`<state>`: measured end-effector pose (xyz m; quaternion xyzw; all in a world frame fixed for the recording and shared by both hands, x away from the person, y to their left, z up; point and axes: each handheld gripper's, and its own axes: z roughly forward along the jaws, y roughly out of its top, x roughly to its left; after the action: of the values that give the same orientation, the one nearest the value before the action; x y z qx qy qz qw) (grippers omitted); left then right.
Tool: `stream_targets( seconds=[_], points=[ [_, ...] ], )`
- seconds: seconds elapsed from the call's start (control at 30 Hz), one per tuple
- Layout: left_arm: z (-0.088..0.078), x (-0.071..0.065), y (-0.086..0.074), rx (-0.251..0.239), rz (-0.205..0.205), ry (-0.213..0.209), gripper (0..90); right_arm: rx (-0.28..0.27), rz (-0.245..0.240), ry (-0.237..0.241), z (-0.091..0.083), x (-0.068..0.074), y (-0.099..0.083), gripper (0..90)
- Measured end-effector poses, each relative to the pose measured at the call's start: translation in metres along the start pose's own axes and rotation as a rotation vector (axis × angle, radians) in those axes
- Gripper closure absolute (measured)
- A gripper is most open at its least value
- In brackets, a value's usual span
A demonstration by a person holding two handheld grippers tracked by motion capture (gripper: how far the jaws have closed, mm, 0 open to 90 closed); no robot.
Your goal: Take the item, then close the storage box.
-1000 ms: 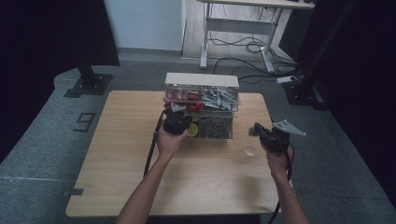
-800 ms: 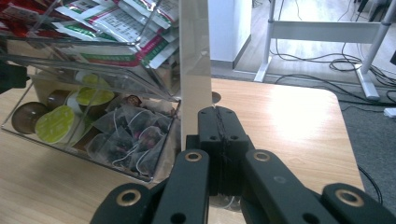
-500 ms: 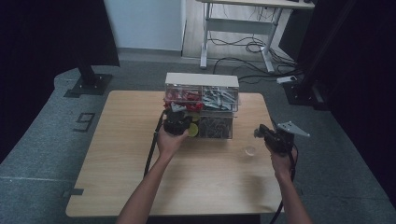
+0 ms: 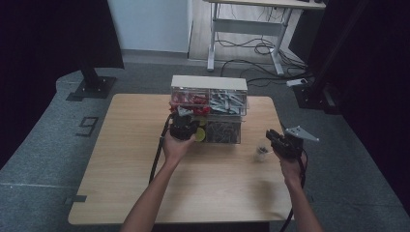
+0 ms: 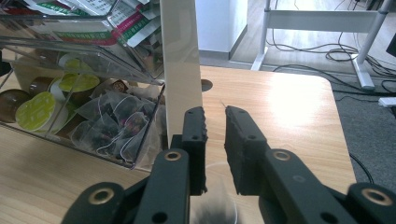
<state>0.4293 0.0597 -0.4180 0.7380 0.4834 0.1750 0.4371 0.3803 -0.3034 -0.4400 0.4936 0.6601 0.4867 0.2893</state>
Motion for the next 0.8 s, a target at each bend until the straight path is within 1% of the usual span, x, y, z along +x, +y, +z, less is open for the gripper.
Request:
stream_targets(
  seconds=[0.13,0.37,0.57,0.8],
  points=[
    [0.000,0.000,0.000,-0.002,-0.001,0.000,89.2,-0.010,0.007,0.000,-0.003,0.000,-0.001,72.3],
    [0.000,0.000,0.000,-0.003,0.001,0.000,89.4,-0.016,0.011,0.005,-0.010,0.003,-0.012,67.1],
    [0.000,0.000,-0.001,-0.007,-0.002,-0.002,89.7,-0.015,0.031,0.034,-0.017,0.006,-0.026,64.0],
    [0.000,0.000,-0.004,-0.002,-0.001,-0.003,89.7,-0.016,0.032,0.069,-0.023,0.015,-0.038,62.6]
  ],
)
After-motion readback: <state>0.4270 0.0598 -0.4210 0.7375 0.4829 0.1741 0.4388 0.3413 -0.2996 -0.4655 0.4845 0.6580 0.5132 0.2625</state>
